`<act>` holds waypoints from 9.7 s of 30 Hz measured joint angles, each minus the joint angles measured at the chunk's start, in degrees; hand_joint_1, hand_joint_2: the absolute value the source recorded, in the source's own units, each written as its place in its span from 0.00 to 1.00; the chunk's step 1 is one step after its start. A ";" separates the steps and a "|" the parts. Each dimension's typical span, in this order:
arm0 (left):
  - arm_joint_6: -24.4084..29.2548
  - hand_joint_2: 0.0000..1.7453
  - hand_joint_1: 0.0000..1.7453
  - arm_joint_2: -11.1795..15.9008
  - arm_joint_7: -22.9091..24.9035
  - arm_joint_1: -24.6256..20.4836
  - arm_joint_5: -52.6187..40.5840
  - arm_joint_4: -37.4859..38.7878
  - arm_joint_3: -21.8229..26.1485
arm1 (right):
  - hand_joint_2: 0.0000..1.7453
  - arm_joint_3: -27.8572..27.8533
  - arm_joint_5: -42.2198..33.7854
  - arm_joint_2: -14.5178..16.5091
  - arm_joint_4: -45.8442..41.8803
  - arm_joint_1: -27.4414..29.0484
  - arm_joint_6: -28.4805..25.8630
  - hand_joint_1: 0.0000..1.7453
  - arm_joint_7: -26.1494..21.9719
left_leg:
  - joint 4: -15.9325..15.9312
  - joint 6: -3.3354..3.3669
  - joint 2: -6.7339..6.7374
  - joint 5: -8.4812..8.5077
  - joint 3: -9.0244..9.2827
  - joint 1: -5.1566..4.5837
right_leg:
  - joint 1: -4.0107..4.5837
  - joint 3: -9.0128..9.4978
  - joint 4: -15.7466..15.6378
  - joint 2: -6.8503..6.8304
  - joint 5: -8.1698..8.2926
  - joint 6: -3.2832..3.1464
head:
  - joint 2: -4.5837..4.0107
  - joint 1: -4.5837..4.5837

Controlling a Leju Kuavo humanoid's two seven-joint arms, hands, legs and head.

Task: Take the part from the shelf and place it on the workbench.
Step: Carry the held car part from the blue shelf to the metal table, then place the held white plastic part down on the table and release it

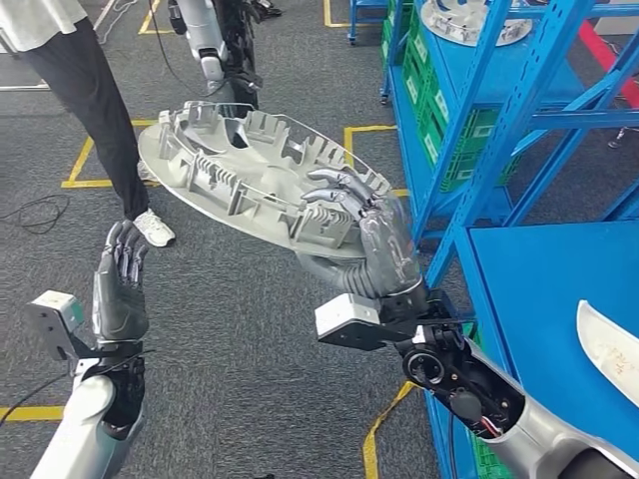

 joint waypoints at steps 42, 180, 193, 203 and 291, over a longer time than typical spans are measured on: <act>1.21 0.00 0.00 0.56 0.49 -0.99 0.33 0.80 -0.02 | 1.00 -0.03 -0.91 -0.13 1.57 -1.29 0.15 1.00 -1.43 | -15.27 2.82 -0.03 5.62 8.53 0.12 | -0.13 -2.47 8.84 0.46 -6.60 2.96 | 0.00 0.58; 5.37 0.00 0.00 1.53 5.27 -3.26 -1.09 -2.04 -3.11 | 1.00 -4.73 -20.68 -0.92 4.85 0.76 6.01 1.00 5.15 | -16.25 3.92 0.06 6.87 7.46 -0.42 | 0.12 -1.99 13.03 2.93 -7.98 2.47 | 0.00 0.20; 5.38 0.00 0.00 1.37 5.33 -3.06 -1.25 -2.06 -3.29 | 1.00 -4.82 -20.96 -0.92 4.78 1.01 5.79 1.00 4.95 | -12.34 1.78 -0.68 1.89 10.27 -0.77 | 0.25 -2.25 0.05 3.01 1.94 0.76 | 0.00 1.63; 5.45 0.00 0.00 1.56 5.48 -2.97 -1.28 -2.05 -3.55 | 1.00 -4.82 -20.77 -0.85 4.89 0.98 5.94 1.00 4.57 | -14.47 2.05 0.13 7.81 4.95 -0.66 | 0.33 1.80 -0.09 3.17 -1.75 0.87 | 0.00 -1.09; 3.20 0.00 0.00 0.40 3.97 -4.18 -3.59 0.81 -3.93 | 1.00 -22.91 -18.80 -5.90 20.73 -11.87 -0.93 1.00 -2.73 | 1.90 1.15 -0.09 -1.74 -0.52 -0.79 | 0.44 -1.00 0.31 3.31 0.82 0.45 | 0.00 -0.12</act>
